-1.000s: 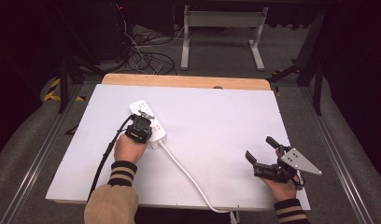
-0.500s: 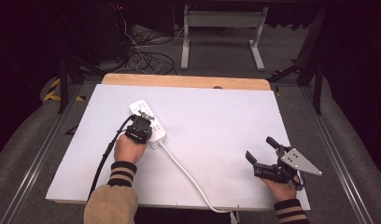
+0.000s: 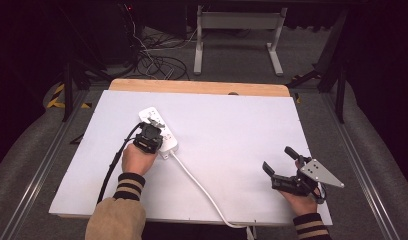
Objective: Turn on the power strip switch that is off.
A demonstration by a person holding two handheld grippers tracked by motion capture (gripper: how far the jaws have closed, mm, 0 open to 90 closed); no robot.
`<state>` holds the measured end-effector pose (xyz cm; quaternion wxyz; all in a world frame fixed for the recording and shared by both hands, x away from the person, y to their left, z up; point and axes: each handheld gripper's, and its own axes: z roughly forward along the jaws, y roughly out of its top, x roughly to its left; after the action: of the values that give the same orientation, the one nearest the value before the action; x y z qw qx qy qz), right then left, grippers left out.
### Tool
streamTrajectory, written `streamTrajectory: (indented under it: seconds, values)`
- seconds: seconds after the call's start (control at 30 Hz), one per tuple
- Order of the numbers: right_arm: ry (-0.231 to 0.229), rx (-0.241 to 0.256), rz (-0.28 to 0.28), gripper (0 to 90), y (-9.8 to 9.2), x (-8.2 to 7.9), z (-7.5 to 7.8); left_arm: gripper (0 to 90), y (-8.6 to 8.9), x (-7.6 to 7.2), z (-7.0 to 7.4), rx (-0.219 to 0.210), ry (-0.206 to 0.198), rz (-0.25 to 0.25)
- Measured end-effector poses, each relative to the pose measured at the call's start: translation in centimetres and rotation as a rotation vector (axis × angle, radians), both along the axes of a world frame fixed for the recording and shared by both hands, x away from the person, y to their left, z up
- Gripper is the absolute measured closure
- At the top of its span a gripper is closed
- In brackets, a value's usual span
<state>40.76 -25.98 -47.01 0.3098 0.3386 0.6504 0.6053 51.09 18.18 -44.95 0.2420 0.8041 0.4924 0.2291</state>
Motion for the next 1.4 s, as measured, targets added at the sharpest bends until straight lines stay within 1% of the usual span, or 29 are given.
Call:
streamTrajectory:
  seconds: [0.1, 0.2, 0.27, 0.47, 0.53, 0.57, 0.67, 0.7, 0.73, 0.77, 0.83, 0.87, 0.93, 0.97, 1.0, 1.03, 1.07, 1.1, 1.13, 1.17, 1.2, 1.23, 1.27, 1.33, 1.37, 1.4]
  values:
    - [0.001, 0.001, -0.001, 5.4, 0.0, 0.0, 0.0, 90.0, 0.0, 0.0, 0.0, -0.002, 0.004, -0.002]
    - [0.000, -0.001, 0.000, 5.4, 0.0, 0.0, 0.0, 90.0, 0.0, 0.0, 0.0, 0.002, -0.001, -0.008]
    - [0.000, -0.002, 0.000, 5.4, 0.0, 0.0, 0.0, 90.0, 0.0, -0.1, -0.1, 0.014, -0.011, -0.009]
    - [0.001, 0.001, -0.002, 5.4, 0.0, 0.0, 0.0, 90.0, 0.0, -0.1, -0.1, 0.016, -0.012, -0.015]
    - [-0.002, 0.007, -0.004, 5.4, 0.0, 0.0, 0.0, 90.0, 0.0, -0.1, -0.1, 0.023, -0.021, -0.019]
    - [-0.004, 0.009, -0.003, 5.4, -0.1, 0.0, 0.1, 90.0, 0.1, -0.2, -0.1, 0.016, -0.026, -0.016]
    - [-0.003, 0.008, -0.007, 5.4, -0.1, 0.0, 0.1, 90.0, 0.4, -0.2, -0.2, 0.041, -0.057, -0.013]
    - [-0.003, 0.009, -0.005, 5.4, -0.1, 0.0, 0.1, 90.0, 0.6, -0.3, -0.3, 0.021, -0.059, -0.008]
    - [-0.004, 0.007, -0.006, 5.4, -0.1, 0.0, 0.1, 90.0, 0.8, -0.3, -0.3, 0.024, -0.071, -0.006]
    - [-0.002, 0.009, -0.006, 5.4, 0.0, 0.0, 0.0, 90.0, 0.9, -0.3, -0.4, 0.009, -0.071, -0.005]
    - [0.000, 0.008, -0.006, 5.4, 0.0, 0.0, 0.0, 90.0, 1.2, -0.4, -0.4, 0.005, -0.082, -0.010]
    - [0.000, 0.008, -0.006, 5.4, 0.0, 0.0, 0.0, 90.0, 1.4, -0.5, -0.5, -0.007, -0.088, -0.011]
    - [0.001, 0.007, -0.007, 5.4, 0.0, 0.0, 0.0, 90.0, 1.7, -0.8, -0.3, -0.048, -0.112, -0.017]
    - [0.002, 0.007, -0.008, 5.4, 0.0, 0.0, 0.0, 90.0, 1.8, -1.0, -0.2, -0.071, -0.135, -0.016]
    - [0.002, 0.008, -0.009, 5.4, 0.0, 0.0, 0.0, 90.0, 2.0, -1.3, 0.0, -0.081, -0.169, -0.020]
    - [0.003, 0.009, -0.009, 5.4, 0.0, 0.0, 0.0, 90.0, 2.3, -1.9, 0.4, -0.095, -0.236, -0.018]
    - [0.001, 0.009, -0.008, 5.4, 0.0, 0.0, 0.0, 89.9, 2.6, -2.5, 0.8, -0.130, -0.301, -0.015]
    - [-0.003, 0.006, -0.010, 5.4, -0.1, 0.0, 0.0, 89.9, 3.0, -3.0, 1.0, -0.160, -0.347, -0.011]
    - [-0.003, 0.005, -0.011, 5.4, -0.1, 0.0, 0.0, 89.9, 3.5, -3.7, 1.3, -0.194, -0.410, 0.001]
    - [-0.002, 0.009, -0.012, 5.4, -0.1, 0.0, 0.0, 89.6, 4.0, -4.6, 1.6, -0.206, -0.471, 0.010]
    - [-0.002, 0.010, -0.013, 5.4, -0.1, 0.0, 0.0, 87.4, 4.6, -5.4, 1.7, -0.207, -0.526, 0.015]
    - [-0.002, 0.009, -0.013, 5.4, -0.1, 0.0, 0.0, 87.3, 5.2, -6.2, 1.8, -0.201, -0.568, 0.018]
    - [-0.001, 0.010, -0.014, 5.4, -0.1, 0.0, 0.0, 87.4, 5.8, -7.0, 1.8, -0.200, -0.605, 0.026]
    - [-0.002, 0.007, -0.014, 5.4, -0.1, 0.0, 0.0, 89.4, 7.3, -8.4, 1.7, -0.208, -0.666, 0.039]
    - [-0.002, 0.005, -0.015, 5.4, -0.1, 0.0, 0.0, 89.8, 8.1, -9.0, 1.6, -0.213, -0.684, 0.054]
    - [-0.002, 0.006, -0.016, 5.4, -0.1, 0.1, 0.0, 89.9, 8.8, -9.6, 1.6, -0.229, -0.698, 0.066]
